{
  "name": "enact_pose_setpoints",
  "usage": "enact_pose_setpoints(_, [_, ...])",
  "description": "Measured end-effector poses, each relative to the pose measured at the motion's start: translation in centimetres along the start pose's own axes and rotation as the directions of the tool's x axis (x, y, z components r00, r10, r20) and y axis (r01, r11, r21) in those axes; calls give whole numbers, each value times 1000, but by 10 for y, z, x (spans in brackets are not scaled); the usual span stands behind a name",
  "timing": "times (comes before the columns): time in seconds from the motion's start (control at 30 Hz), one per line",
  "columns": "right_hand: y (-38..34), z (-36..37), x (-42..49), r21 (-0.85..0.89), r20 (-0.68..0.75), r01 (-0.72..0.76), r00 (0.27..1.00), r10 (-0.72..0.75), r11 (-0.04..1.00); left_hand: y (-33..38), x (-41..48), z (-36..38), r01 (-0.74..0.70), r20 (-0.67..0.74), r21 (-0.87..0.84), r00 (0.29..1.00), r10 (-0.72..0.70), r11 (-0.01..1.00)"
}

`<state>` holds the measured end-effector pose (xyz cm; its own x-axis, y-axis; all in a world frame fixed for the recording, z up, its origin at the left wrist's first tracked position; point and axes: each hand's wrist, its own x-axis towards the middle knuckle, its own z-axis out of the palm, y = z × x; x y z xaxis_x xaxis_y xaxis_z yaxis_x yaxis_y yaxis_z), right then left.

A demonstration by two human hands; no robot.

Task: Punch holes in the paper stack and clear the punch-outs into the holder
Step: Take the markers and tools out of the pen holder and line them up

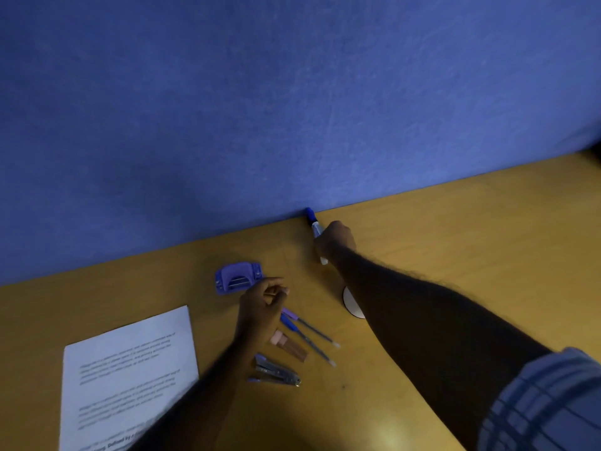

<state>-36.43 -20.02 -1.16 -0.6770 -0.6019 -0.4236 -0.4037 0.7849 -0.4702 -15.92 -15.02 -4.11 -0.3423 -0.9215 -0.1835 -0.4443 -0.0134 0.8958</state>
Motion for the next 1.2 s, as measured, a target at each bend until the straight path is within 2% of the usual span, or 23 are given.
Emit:
enact_pose_setpoints(0.53, [11, 2, -1, -180, -77, 49, 995, -64, 982, 3, -2, 0, -6, -10, 1, 1000, 6, 1000])
enact_pose_setpoints(1.2, [12, -7, 0, -148, -83, 90, 991, -103, 985, -1, -17, -14, -3, -15, 38, 1000, 4, 999])
